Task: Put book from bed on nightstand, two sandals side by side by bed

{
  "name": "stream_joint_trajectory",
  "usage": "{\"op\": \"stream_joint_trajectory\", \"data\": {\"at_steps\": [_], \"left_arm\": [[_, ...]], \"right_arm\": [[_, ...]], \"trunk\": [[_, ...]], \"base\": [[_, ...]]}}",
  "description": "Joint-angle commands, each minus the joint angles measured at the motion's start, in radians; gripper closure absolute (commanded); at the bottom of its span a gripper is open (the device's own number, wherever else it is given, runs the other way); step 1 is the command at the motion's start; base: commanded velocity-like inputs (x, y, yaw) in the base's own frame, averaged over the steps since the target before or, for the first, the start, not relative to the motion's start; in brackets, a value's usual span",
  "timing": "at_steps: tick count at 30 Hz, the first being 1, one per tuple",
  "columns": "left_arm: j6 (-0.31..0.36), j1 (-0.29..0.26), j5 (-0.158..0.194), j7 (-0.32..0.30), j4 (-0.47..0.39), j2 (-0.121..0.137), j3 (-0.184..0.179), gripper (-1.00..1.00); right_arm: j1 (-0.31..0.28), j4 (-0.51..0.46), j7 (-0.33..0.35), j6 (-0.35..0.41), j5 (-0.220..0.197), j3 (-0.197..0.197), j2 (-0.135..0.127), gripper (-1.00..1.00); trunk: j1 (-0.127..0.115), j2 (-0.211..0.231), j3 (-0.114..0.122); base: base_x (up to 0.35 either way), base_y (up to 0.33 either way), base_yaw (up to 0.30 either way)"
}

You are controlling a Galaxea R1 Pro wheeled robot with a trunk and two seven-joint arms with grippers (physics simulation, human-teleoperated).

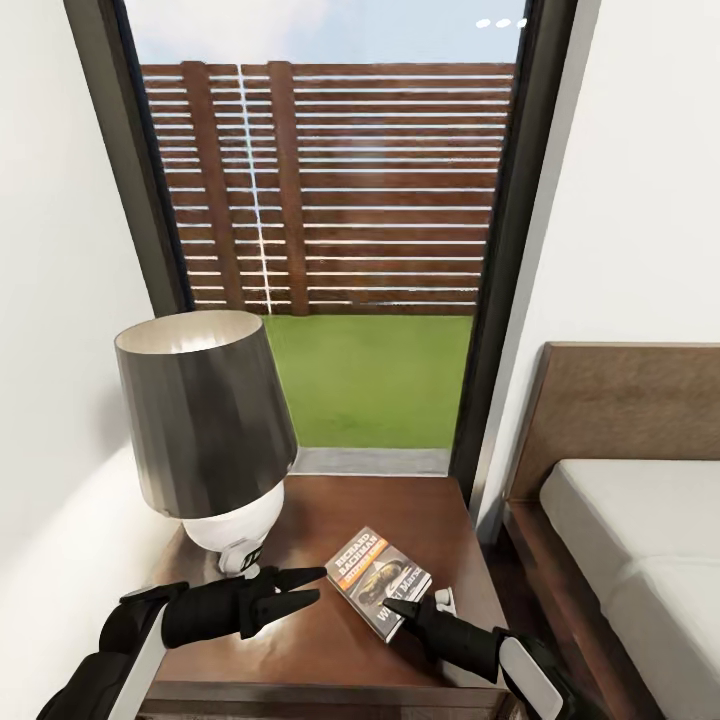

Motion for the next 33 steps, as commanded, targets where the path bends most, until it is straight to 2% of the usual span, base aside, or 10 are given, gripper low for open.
{"op": "stream_joint_trajectory", "data": {"at_steps": [1, 3, 9, 31, 33], "left_arm": [[0.010, 0.000, 0.003, -0.001, 0.000, 0.000, 0.000, -1.00], [0.010, 0.000, 0.003, -0.001, 0.000, 0.000, 0.000, -1.00], [0.010, 0.000, 0.002, -0.001, 0.000, 0.000, 0.000, -1.00], [0.010, 0.000, 0.004, -0.003, 0.000, 0.000, 0.001, -1.00], [0.011, 0.000, 0.003, -0.003, 0.001, 0.000, 0.001, -1.00]], "right_arm": [[-0.001, 0.000, 0.000, 0.003, -0.006, 0.004, -0.001, 1.00], [-0.001, 0.000, 0.000, 0.003, -0.006, 0.004, -0.001, 1.00], [-0.001, 0.000, 0.000, 0.003, -0.006, 0.004, -0.001, 1.00], [-0.001, 0.000, 0.000, 0.003, -0.006, 0.004, -0.001, 1.00], [-0.001, 0.000, 0.000, 0.003, -0.006, 0.004, -0.001, 1.00]], "trunk": [[0.000, 0.000, -0.001], [0.000, 0.000, -0.001], [0.002, -0.002, -0.024], [0.002, -0.002, -0.024], [0.003, -0.002, -0.032]], "base": [[0.000, 0.000, 0.000], [0.000, 0.000, 0.000], [0.000, 0.000, 0.000], [0.043, 0.000, 0.000], [0.002, 0.000, 0.000]]}}
